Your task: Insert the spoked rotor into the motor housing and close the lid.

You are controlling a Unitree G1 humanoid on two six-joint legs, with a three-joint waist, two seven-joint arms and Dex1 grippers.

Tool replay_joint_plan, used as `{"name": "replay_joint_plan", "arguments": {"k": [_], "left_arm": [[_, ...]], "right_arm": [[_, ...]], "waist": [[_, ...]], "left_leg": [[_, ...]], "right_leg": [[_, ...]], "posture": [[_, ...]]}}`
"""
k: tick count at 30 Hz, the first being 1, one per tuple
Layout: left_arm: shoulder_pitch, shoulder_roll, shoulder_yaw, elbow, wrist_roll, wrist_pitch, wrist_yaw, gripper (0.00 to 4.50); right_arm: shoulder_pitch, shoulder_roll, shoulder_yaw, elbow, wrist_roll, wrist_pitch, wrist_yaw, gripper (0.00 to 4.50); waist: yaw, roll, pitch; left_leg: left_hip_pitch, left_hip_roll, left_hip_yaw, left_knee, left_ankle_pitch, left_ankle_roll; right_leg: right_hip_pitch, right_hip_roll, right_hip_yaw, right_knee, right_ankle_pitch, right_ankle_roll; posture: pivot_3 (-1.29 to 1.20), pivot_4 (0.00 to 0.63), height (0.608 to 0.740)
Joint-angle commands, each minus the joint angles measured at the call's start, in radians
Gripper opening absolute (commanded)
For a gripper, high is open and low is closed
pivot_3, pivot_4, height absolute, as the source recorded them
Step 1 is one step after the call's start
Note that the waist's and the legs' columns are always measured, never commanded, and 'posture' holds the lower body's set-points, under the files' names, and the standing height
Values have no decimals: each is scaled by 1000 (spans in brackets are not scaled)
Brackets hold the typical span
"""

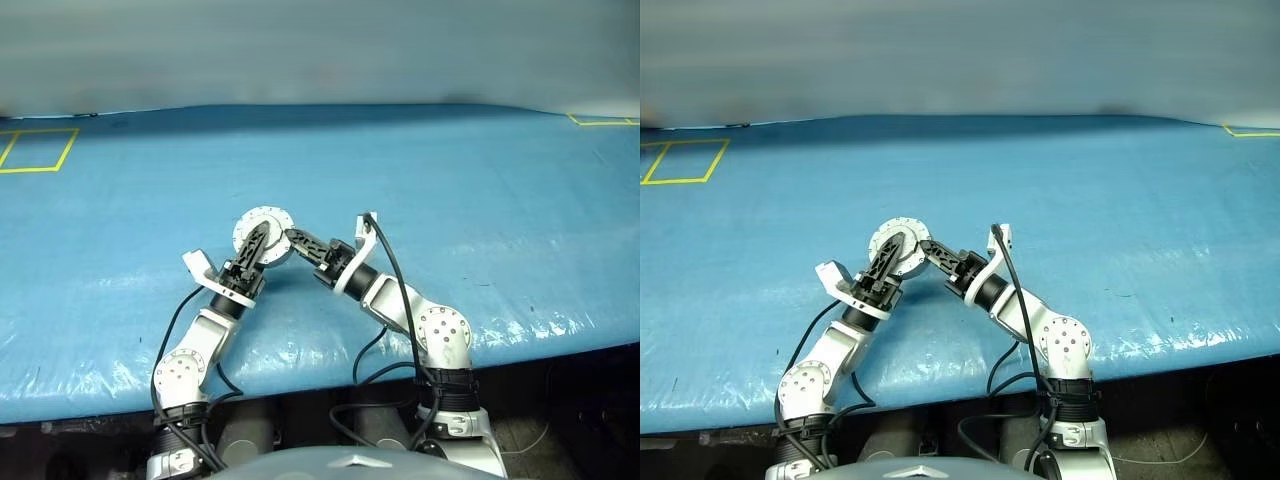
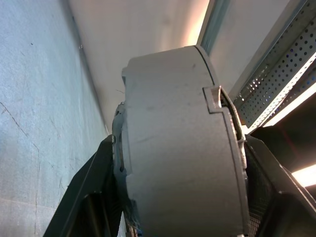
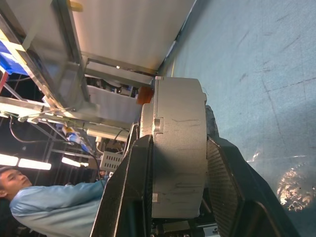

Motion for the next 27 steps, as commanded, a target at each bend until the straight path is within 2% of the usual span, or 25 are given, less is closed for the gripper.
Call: {"name": "replay_joint_plan", "arguments": {"k": [1, 19, 26, 27], "left_arm": [[1, -33, -33, -65, 17, -5, -15, 2611], [-2, -48, -36, -66, 7, -48, -16, 2610], [-5, -51, -33, -58, 10, -68, 30, 2610], [-5, -51, -33, -59, 11, -72, 34, 2610]], "right_arm": [[-20, 40, 0, -32, 25, -15, 19, 1159], [-23, 39, -1, -28, 11, -23, 29, 1159], [-25, 27, 11, -35, -15, -25, 55, 1159], [-25, 27, 11, -35, -21, -28, 56, 1509]], "waist": [[0, 0, 0], [0, 0, 0], [0, 0, 0], [0, 0, 0]], "left_leg": [[0, 0, 0, 0, 0, 0], [0, 0, 0, 0, 0, 0], [0, 0, 0, 0, 0, 0], [0, 0, 0, 0, 0, 0]], "right_leg": [[0, 0, 0, 0, 0, 0], [0, 0, 0, 0, 0, 0], [0, 0, 0, 0, 0, 0], [0, 0, 0, 0, 0, 0]], "posture": [[0, 150, 740], [0, 150, 740], [0, 150, 740], [0, 150, 740]]}}
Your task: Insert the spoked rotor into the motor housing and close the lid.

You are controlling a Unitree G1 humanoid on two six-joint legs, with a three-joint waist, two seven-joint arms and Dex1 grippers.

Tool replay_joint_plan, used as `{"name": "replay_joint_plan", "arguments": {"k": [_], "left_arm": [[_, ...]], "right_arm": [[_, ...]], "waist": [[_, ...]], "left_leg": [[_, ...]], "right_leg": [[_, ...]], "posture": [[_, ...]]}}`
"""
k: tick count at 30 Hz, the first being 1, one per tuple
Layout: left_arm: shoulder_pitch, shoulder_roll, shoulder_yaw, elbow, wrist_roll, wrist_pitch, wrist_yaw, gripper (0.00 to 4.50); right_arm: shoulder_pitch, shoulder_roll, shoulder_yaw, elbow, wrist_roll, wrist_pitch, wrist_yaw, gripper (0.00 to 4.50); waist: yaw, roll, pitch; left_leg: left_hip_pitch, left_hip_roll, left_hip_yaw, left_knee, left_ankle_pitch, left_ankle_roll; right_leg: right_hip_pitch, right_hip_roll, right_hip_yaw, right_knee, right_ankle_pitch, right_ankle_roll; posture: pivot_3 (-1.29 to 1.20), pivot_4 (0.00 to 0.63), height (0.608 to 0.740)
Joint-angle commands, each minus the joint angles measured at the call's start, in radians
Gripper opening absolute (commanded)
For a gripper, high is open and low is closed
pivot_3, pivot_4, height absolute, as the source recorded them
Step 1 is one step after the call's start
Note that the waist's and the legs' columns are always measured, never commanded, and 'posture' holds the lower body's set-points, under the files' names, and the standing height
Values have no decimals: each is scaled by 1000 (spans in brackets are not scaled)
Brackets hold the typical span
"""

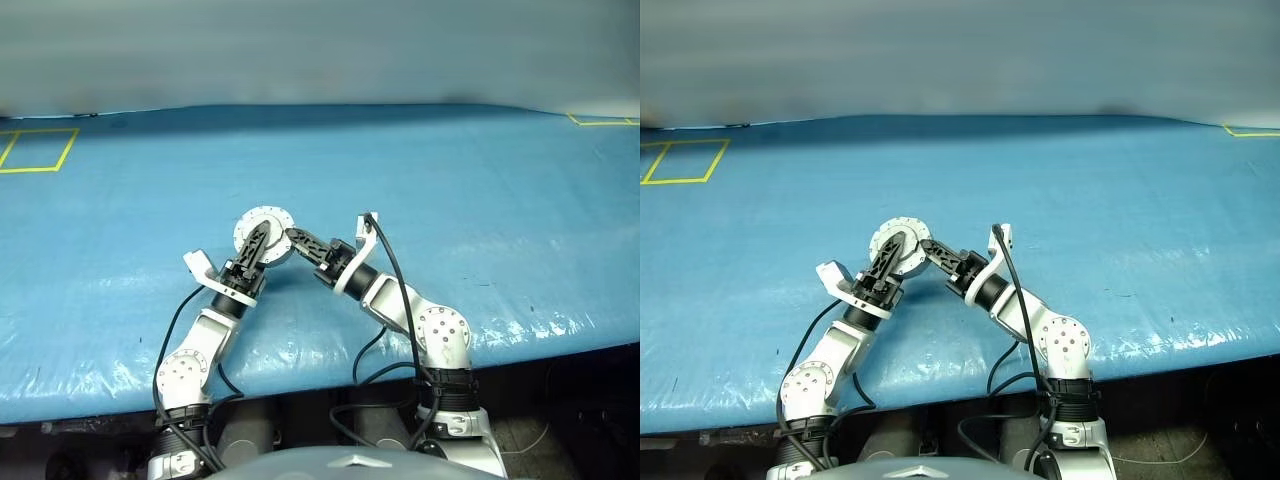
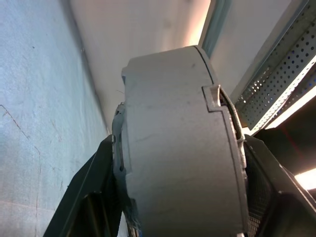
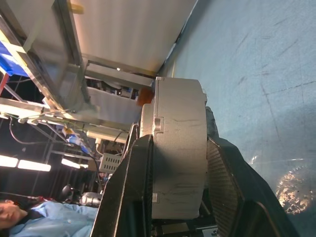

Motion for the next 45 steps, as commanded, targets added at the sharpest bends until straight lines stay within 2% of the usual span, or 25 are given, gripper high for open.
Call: {"name": "replay_joint_plan", "arguments": {"k": [1, 5, 7, 11, 17, 22, 28, 33, 39, 41, 45], "left_arm": [[-7, -52, -4, -55, 16, -32, 15, 2610], [-6, -58, -3, -59, 39, -65, 36, 2610], [-8, -64, 0, -59, 53, -88, 50, 2610], [-32, -65, 12, -34, 77, -131, 66, 2610], [-257, -10, 159, 153, 201, -366, 212, 2610], [-421, 61, 270, 352, 298, -487, 289, 2610], [-542, 148, 346, 604, 403, -575, 336, 2610], [-563, 162, 379, 668, 435, -605, 326, 2610], [-495, 148, 376, 653, 525, -628, 414, 4262], [-470, 147, 378, 605, 551, -651, 435, 4262], [-413, 163, 399, 485, 593, -705, 486, 4262]], "right_arm": [[-25, 27, 11, -45, -5, -17, 31, 1906], [-28, 38, -3, -49, -42, -56, 32, 3173], [-33, 24, 6, -54, -110, -94, 24, 3808], [-54, 22, -23, -16, -200, -162, 1, 3808], [-51, -37, 25, -80, -313, -177, 80, 3808], [-41, -37, 24, -87, -344, -168, 95, 3808], [-39, -38, 23, -97, -365, -157, 103, 3808], [-35, -36, 24, -106, -378, -150, 107, 3808], [-18, -26, 26, -116, -386, -147, 100, 3834], [-17, -24, 27, -116, -387, -140, 99, 3834], [-22, -20, 20, -105, -389, -127, 95, 3834]], "waist": [[0, 0, 0], [0, 0, 0], [0, 0, 0], [1, 0, 0], [9, -1, 0], [7, -2, 0], [7, -5, 0], [6, -7, -1], [-4, -6, -1], [-13, -6, -1], [-23, -6, -1]], "left_leg": [[0, 0, 0, 0, 0, 0], [0, 0, 0, 0, 0, 0], [0, 0, 0, 0, 0, 0], [0, 0, 0, 0, 0, 0], [-1, 0, 0, 3, 1, 0], [-1, -2, 1, 3, 1, 1], [-1, -2, 3, 3, 2, -2], [0, -1, 4, 4, 2, -2], [6, 1, 7, 3, 2, -2], [18, 1, 10, -1, -2, 3], [18, 3, 11, -1, -1, 2]], "right_leg": [[0, 0, 0, 0, 0, 0], [0, 0, 0, 0, 0, 0], [0, 0, 0, 0, 0, 0], [0, 0, 0, 0, 0, 0], [0, 2, 0, 0, 2, 0], [1, 2, 2, -1, 4, 3], [0, 2, 3, -2, 5, 4], [1, 1, 4, -2, 5, 5], [5, 1, 6, -1, 5, 4], [14, 1, 8, -2, 4, 4], [12, 1, 9, -1, 4, 3]], "posture": [[0, 150, 740], [0, 150, 740], [0, 150, 740], [0, 150, 740], [0, 150, 740], [0, 150, 740], [0, 150, 740], [0, 150, 740], [0, 150, 740], [0, 150, 740], [0, 150, 740]]}}
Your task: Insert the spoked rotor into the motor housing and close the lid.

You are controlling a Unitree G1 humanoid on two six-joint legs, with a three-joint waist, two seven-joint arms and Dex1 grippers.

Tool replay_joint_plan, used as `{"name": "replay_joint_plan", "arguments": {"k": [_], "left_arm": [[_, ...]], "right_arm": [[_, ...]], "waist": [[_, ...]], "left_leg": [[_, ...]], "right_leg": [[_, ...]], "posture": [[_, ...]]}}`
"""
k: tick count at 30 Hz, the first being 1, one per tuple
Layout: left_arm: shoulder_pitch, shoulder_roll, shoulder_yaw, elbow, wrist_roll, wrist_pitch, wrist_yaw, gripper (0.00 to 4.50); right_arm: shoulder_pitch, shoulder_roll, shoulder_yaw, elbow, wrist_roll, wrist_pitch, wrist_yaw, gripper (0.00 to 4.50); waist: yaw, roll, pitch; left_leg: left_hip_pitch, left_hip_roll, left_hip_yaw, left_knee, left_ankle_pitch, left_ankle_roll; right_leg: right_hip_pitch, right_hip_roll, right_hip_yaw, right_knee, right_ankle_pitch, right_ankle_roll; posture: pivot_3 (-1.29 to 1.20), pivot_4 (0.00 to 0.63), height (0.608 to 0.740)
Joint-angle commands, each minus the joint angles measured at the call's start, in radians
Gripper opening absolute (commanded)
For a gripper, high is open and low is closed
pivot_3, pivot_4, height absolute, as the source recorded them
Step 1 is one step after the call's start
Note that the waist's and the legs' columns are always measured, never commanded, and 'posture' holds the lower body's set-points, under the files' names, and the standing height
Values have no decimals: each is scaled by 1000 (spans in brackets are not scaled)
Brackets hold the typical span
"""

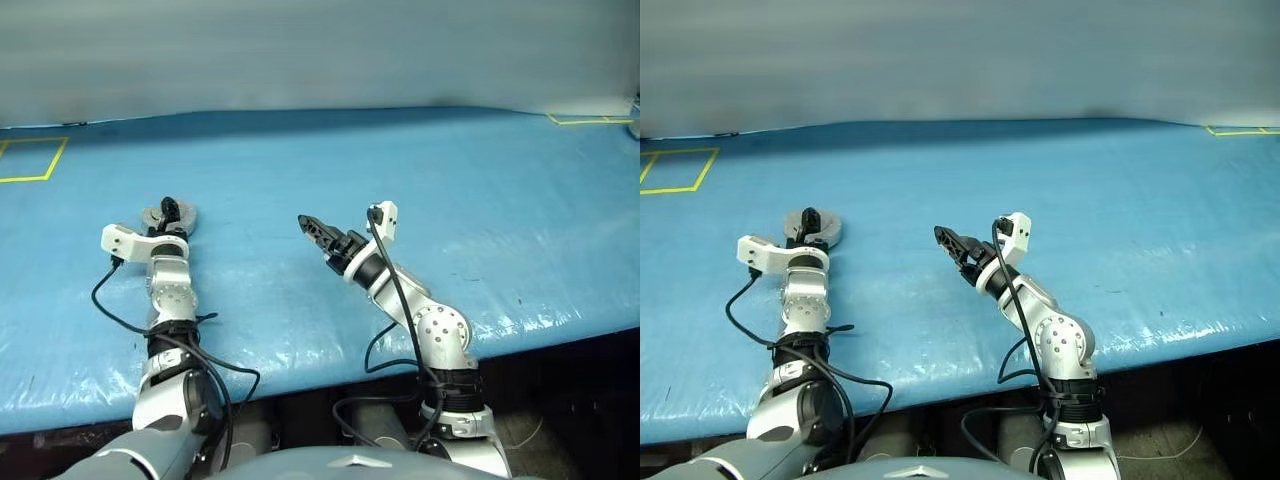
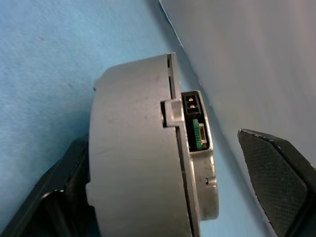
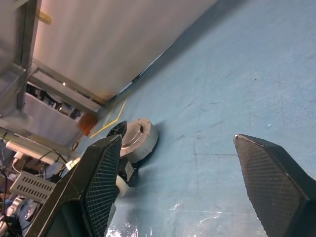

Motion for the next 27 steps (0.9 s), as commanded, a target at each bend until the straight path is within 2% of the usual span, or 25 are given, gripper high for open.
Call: {"name": "replay_joint_plan", "arguments": {"k": [1, 4, 7, 10, 14, 16, 18, 21, 27], "left_arm": [[61, 28, 45, -95, 48, -56, 63, 4262], [93, 48, 50, -152, 74, -73, 73, 4262], [142, 71, 6, -245, 146, -107, 36, 4262], [192, 89, -118, -342, 247, -132, -86, 4262], [258, 128, -315, -492, 245, -60, -365, 4262], [310, 214, -491, -595, 313, 1, -529, 4262], [337, 288, -600, -642, 383, 33, -616, 4262], [337, 335, -661, -638, 419, 57, -676, 4262], [340, 353, -745, -599, 480, 82, -767, 4262]], "right_arm": [[-16, 10, -4, -24, 2, 8, -2, 3834], [-19, 9, -1, -20, -9, 11, -2, 3834], [-14, -19, 56, -24, -133, -50, 15, 3834], [3, -67, 145, -18, -335, -188, 29, 3834], [21, -128, 206, -20, -515, -335, 51, 3834], [30, -177, 221, -31, -594, -406, 75, 3834], [37, -219, 230, -36, -657, -452, 95, 3834], [44, -278, 230, -38, -727, -461, 110, 3834], [92, -388, 208, -93, -692, -372, 243, 3834]], "waist": [[0, 0, 0], [7, 0, 0], [18, -1, 0], [34, -2, -1], [39, -2, -1], [33, -2, -1], [27, -1, 0], [17, 0, 0], [27, 0, 0]], "left_leg": [[0, 1, 0, 0, 0, -1], [-1, 2, 0, 0, 1, -2], [-3, 1, -1, 0, 1, -2], [-3, -1, 0, 0, 1, -2], [-4, -5, 0, 0, 2, -3], [-4, -6, 3, 0, 1, -2], [-3, -6, 4, -1, 1, -2], [-2, -5, 6, -3, 1, -3], [-2, 0, 3, -8, 4, -7]], "right_leg": [[0, 0, 0, 0, 0, -1], [-1, 1, -1, 0, 0, -2], [-2, 1, -1, 0, -1, -3], [-2, -2, -1, -1, -3, -7], [-2, -6, -2, -1, -3, -7], [-2, -7, -2, -2, -3, -6], [-3, -7, -2, -2, -4, -5], [-4, -7, -1, -1, -7, -3], [-7, -2, -1, 0, -10, -6]], "posture": [[0, 150, 740], [0, 150, 740], [0, 150, 740], [0, 150, 740], [0, 150, 740], [0, 150, 740], [0, 150, 740], [0, 150, 740], [0, 150, 740]]}}
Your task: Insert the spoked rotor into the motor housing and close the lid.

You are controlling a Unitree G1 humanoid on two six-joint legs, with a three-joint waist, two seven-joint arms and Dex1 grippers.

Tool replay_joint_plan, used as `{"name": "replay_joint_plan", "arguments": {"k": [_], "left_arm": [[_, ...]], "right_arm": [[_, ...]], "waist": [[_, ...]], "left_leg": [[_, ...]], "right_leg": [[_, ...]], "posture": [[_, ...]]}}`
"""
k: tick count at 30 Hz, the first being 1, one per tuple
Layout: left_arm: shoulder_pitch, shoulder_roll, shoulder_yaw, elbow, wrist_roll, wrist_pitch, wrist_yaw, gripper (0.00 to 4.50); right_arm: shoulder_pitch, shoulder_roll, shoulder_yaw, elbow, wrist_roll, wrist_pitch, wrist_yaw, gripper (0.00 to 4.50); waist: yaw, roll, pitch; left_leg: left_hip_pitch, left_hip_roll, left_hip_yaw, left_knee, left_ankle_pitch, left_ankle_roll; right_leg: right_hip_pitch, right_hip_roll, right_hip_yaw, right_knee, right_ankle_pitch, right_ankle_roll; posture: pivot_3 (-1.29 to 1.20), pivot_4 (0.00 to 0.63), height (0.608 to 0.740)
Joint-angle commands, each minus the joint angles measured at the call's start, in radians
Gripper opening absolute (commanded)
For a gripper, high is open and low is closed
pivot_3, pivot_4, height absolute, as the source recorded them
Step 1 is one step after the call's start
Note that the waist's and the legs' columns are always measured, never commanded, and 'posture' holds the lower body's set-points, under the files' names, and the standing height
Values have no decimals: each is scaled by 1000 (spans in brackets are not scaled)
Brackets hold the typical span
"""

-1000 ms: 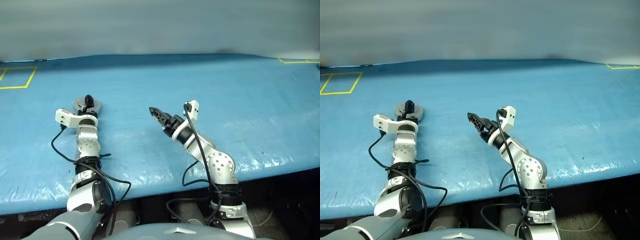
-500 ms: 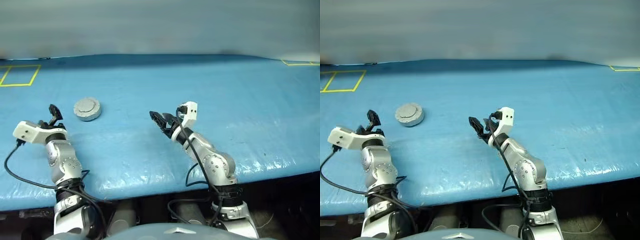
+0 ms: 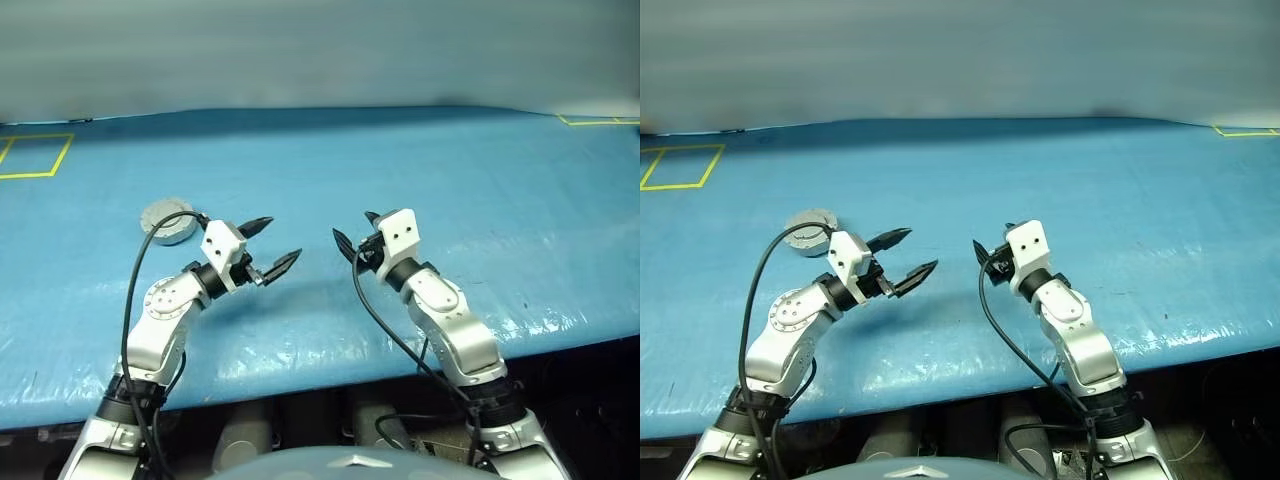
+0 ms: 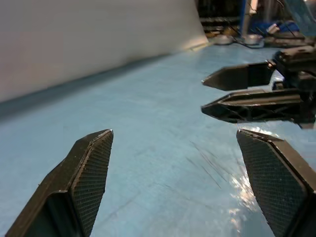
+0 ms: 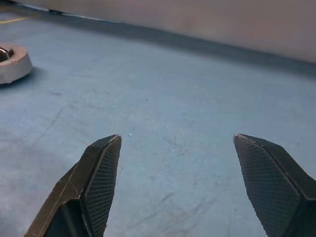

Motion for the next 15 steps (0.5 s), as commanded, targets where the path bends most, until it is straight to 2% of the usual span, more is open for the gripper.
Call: {"name": "replay_joint_plan", "arguments": {"k": [1, 2, 6, 15], "left_arm": [[-3, -1, -18, 22, 35, -7, -25, 4262], [-5, -1, -19, 33, 47, -15, -26, 4262], [-14, -1, -16, 51, 76, -14, -27, 4281], [-39, -15, 11, 91, 113, -30, 8, 4281]], "right_arm": [[17, -35, -17, -68, 1, 28, 50, 3834], [24, -42, -23, -74, -1, 35, 55, 3834], [39, -44, -48, -85, 5, 45, 69, 4455], [10, -25, -44, -57, -25, 44, 80, 4455]], "waist": [[3, 0, 0], [4, 0, 0], [6, 0, 0], [8, 0, 0]], "left_leg": [[0, 0, 0, 0, -1, 1], [-1, 0, 0, 0, -1, 1], [-2, 0, 0, 0, -1, 3], [-3, -1, 0, 1, -2, 4]], "right_leg": [[0, 0, 0, 0, 0, 0], [-1, 0, 0, 0, 0, 0], [-2, 0, 0, 0, 0, 0], [-2, -1, 1, 0, 1, 1]], "posture": [[0, 150, 740], [0, 150, 740], [0, 150, 740], [0, 150, 740]]}}
